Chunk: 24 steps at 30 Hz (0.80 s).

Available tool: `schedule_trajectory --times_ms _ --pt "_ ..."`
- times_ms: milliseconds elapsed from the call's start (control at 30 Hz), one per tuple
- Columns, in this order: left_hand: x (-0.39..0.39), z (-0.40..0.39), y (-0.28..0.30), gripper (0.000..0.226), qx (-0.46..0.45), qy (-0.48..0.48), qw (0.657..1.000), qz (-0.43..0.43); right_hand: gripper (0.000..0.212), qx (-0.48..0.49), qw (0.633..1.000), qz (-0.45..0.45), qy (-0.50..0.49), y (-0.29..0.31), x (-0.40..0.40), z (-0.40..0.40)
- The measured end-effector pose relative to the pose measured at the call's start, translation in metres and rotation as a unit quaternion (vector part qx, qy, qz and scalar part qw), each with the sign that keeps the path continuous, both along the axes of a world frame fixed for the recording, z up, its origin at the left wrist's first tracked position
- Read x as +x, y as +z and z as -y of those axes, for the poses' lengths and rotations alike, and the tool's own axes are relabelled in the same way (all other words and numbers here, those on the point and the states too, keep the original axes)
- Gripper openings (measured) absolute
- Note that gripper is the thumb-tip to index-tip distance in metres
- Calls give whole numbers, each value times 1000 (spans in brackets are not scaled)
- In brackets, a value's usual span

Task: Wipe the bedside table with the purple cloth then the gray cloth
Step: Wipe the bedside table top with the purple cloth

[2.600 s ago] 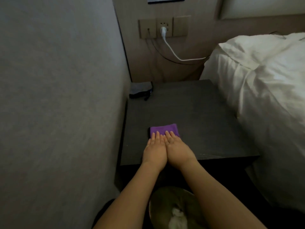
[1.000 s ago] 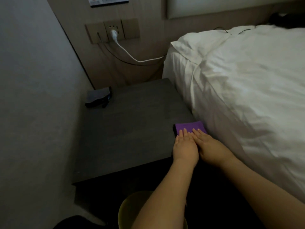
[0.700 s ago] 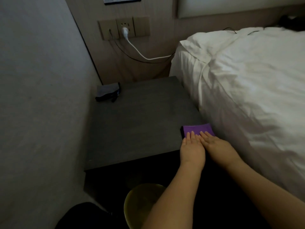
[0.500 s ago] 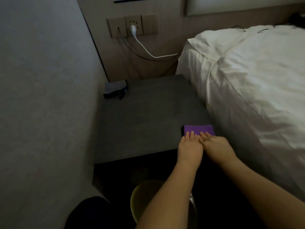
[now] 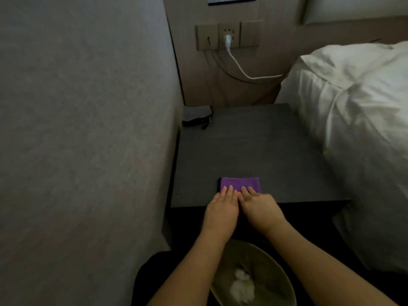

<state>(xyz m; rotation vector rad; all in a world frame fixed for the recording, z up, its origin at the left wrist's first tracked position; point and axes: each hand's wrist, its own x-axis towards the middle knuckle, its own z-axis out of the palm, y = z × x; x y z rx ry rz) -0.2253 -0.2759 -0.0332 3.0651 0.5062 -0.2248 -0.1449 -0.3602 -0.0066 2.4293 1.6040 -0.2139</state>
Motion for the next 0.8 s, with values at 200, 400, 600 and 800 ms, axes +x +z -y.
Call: schedule_trajectory --times_ms 200,400,600,800 --pt "-40 -38 3 62 1 98 994 42 51 -1 998 -14 58 -3 -33 -47" --pt "-63 -66 -1 92 12 139 990 21 52 30 995 -31 94 -13 -56 -80" --pt "-64 -59 -2 97 -13 175 984 -26 51 62 991 -50 105 -19 -54 -78" --pt "-51 -40 -1 53 7 217 975 -43 51 74 987 -66 130 -17 -41 -64"
